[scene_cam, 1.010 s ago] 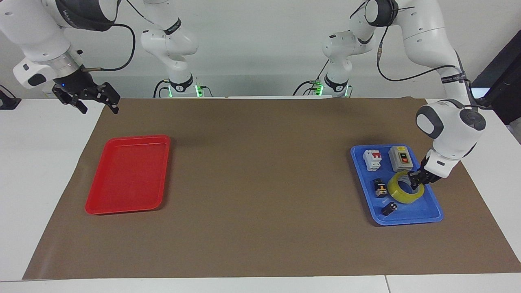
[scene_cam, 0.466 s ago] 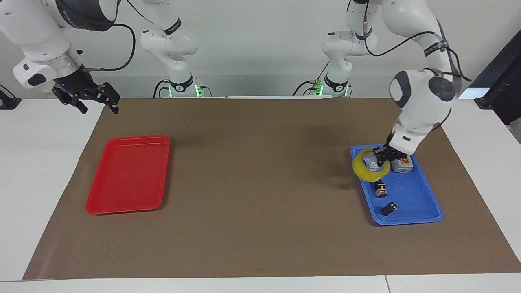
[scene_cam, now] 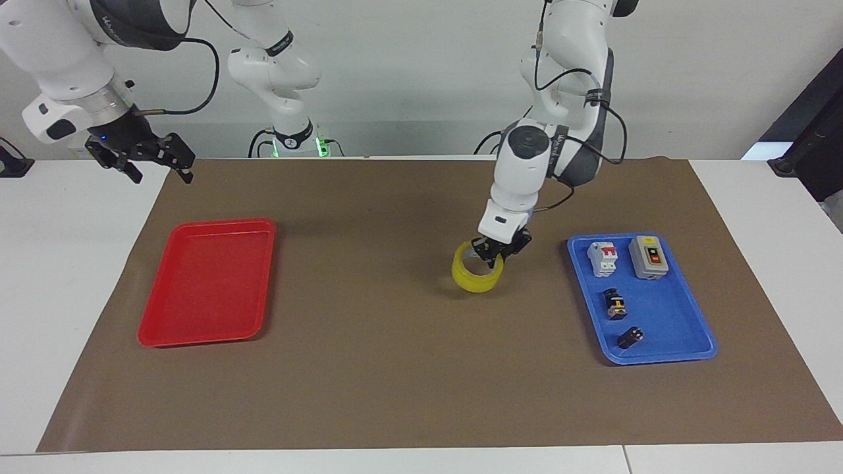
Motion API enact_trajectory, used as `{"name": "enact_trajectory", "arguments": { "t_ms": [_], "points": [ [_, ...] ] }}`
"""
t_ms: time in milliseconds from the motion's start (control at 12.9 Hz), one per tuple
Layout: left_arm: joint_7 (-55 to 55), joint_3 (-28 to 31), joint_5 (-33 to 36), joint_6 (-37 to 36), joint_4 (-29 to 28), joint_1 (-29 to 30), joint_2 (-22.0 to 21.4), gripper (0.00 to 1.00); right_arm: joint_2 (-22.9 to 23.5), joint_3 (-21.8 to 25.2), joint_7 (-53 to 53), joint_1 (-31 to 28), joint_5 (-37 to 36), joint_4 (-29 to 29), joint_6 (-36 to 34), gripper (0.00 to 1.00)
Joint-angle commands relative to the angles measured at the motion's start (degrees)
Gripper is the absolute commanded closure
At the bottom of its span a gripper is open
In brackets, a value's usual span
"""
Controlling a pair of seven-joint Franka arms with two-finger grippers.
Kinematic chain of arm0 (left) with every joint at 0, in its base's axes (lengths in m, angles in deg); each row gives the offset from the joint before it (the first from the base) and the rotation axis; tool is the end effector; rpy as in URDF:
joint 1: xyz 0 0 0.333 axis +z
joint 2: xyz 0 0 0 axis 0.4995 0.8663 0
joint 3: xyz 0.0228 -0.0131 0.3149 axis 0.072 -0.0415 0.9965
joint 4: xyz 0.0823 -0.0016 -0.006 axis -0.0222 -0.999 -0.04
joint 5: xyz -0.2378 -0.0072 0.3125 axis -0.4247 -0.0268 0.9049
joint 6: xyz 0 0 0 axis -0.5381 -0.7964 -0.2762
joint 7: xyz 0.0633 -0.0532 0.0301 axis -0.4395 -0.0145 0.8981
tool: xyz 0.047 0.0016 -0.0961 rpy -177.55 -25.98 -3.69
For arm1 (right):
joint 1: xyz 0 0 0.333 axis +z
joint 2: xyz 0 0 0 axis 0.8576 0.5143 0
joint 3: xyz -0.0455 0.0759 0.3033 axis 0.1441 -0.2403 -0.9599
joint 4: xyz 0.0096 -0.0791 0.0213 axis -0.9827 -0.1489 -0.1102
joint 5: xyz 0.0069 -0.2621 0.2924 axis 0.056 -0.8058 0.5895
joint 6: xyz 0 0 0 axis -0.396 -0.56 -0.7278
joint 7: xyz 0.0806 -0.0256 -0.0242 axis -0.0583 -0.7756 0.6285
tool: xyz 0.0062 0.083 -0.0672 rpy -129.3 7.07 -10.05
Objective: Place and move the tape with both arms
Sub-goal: 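Carry the tape roll with the left gripper to the table center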
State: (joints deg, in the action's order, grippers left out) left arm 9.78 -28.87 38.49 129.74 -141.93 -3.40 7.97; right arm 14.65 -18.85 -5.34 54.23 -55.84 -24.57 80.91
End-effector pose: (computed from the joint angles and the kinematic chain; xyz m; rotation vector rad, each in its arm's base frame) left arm 0.5088 -0.3345 0.3699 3.1061 0.2197 0.1625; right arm 0.5340 -0.0853 0.6108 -3.1184 0.0792 0.0931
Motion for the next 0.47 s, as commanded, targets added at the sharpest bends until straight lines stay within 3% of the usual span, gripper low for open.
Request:
{"name": "enact_trajectory", "arguments": {
  "t_ms": [0, 155, 389],
  "points": [
    [8.5, 1.2, 5.9, 0.7, 5.7, -5.0, 6.3, 1.0, -1.4, 0.0, 1.3, -0.5, 0.8, -1.4, -0.1, 0.0],
    [13.0, 1.1, 9.4, 1.8, 8.4, -6.3, 9.4, 1.0, -1.5, -0.1, 1.4, -0.2, 0.8, -1.6, -0.2, 0.0],
    [12.9, 0.9, 9.4, 5.5, 7.8, -8.5, 11.9, 1.0, -1.5, -0.1, 1.1, 0.3, 0.8, -2.1, 0.5, 0.0]
  ]
}}
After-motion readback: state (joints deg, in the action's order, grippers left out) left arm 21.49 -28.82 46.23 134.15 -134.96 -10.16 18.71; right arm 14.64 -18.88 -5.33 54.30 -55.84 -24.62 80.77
